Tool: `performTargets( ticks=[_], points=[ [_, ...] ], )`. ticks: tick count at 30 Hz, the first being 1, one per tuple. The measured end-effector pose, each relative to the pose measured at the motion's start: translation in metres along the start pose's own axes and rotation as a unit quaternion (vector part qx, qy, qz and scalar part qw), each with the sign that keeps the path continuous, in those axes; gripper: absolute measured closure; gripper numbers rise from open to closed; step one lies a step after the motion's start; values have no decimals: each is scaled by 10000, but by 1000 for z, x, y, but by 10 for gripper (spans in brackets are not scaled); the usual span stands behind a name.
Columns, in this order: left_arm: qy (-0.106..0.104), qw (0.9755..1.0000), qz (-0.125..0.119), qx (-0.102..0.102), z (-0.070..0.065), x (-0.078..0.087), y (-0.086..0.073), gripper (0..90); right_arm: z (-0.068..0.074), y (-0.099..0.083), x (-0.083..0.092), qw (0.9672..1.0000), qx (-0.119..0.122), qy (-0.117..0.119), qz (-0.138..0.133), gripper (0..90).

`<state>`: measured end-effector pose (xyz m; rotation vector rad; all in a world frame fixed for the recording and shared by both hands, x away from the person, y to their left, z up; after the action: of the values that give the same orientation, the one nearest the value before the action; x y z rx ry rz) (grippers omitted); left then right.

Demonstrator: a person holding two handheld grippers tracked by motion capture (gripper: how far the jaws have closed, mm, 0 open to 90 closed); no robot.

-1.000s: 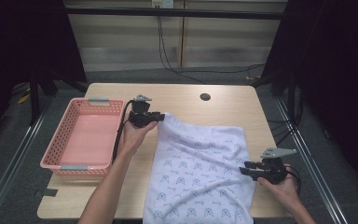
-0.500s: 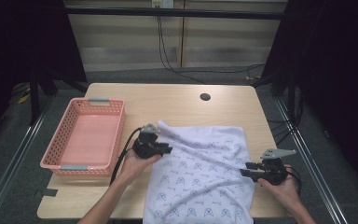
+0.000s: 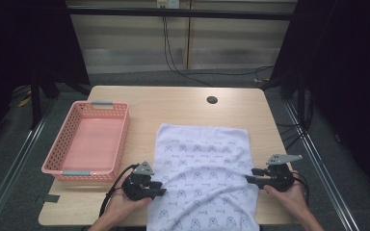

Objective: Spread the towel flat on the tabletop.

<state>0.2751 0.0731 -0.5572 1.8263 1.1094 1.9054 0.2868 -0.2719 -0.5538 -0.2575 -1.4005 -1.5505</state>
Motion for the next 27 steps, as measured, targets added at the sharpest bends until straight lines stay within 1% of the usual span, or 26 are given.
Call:
performTargets(
  ticks=[1, 3, 4, 5, 6, 7, 9, 10, 11, 12, 14, 15, 16, 17, 18, 19, 21, 22, 23, 24, 25, 26, 27],
  points=[
    [4, 10000, -15, 14, -1, 0, 0, 664, 1, -2, 0, 10000, 23, 23, 56, 565],
    [-67, 9999, -21, 73, 2, 0, 2, 623, 3, -6, -2, 9999, 58, -7, 121, 568],
    [-10, 9999, -43, 124, 7, -1, 5, 602, 3, -7, -3, 9998, 135, -1, 145, 568],
    [89, 9997, -83, 232, 13, -3, 9, 569, 3, -8, -5, 9998, 126, -26, 170, 570],
    [182, 9993, -134, 285, 20, -6, 14, 533, 3, -7, -6, 9997, 157, -49, 166, 588],
    [300, 9992, -62, 264, 26, -8, 16, 511, 2, -7, -7, 9995, 249, -101, 138, 618],
    [434, 9986, -168, 256, 38, -11, 23, 481, 2, -7, -8, 9989, 395, -239, 100, 658],
    [467, 9982, -194, 311, 45, -14, 26, 477, 2, -7, -8, 9986, 430, -277, 107, 672],
    [530, 9982, -140, 256, 49, -15, 26, 485, 2, -7, -7, 9986, 392, -330, 117, 722],
    [550, 9983, -77, 198, 52, -18, 25, 511, 1, -7, -7, 9987, 394, -314, 116, 761],
    [593, 9982, -59, 3, 51, -19, 23, 613, 2, -10, -4, 9989, 353, -276, 161, 824],
    [523, 9986, -16, -87, 48, -18, 21, 673, 2, -11, -4, 9989, 365, -247, 172, 842],
    [535, 9985, -11, -88, 46, -16, 19, 700, 4, -14, -1, 9989, 339, -253, 220, 857],
    [535, 9985, -60, -45, 45, -16, 18, 729, 6, -16, 0, 9989, 343, -221, 250, 861],
    [487, 9988, -86, -54, 42, -15, 16, 767, 6, -18, 2, 9987, 388, -223, 252, 866],
    [405, 9991, -85, -52, 40, -13, 14, 800, 8, -21, 4, 9987, 365, -211, 301, 867],
    [306, 9995, -109, 36, 34, -11, 11, 829, 11, -24, 6, 9986, 354, -137, 372, 868],
    [279, 9996, -93, 4, 30, -10, 9, 836, 12, -26, 8, 9986, 321, -88, 405, 867],
    [275, 9996, -52, 0, 27, -9, 8, 835, 14, -28, 9, 9985, 246, -7, 486, 867],
    [216, 9998, -20, 36, 22, -7, 7, 832, 16, -30, 10, 9984, 148, 73, 542, 867],
    [212, 9998, -12, 3, 18, -7, 6, 830, 20, -34, 12, 9982, 54, 229, 560, 869],
    [242, 9997, 54, -29, 15, -6, 5, 830, 23, -38, 14, 9977, 72, 312, 593, 869],
    [201, 9998, 82, 3, 12, -5, 4, 830, 25, -42, 18, 9972, 109, 352, 654, 870]
  ],
)
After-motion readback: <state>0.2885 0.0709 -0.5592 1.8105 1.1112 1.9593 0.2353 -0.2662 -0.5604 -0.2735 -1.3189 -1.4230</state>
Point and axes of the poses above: each handheld gripper's, and its own axes: x roughly backward along the jaws, y roughly out of its top, z roughly to its left, the point moved 9 cm from there along -x, roughly forward along the jaws, and after that the axes turned 13 degrees about -x, right-handed, at the moved point
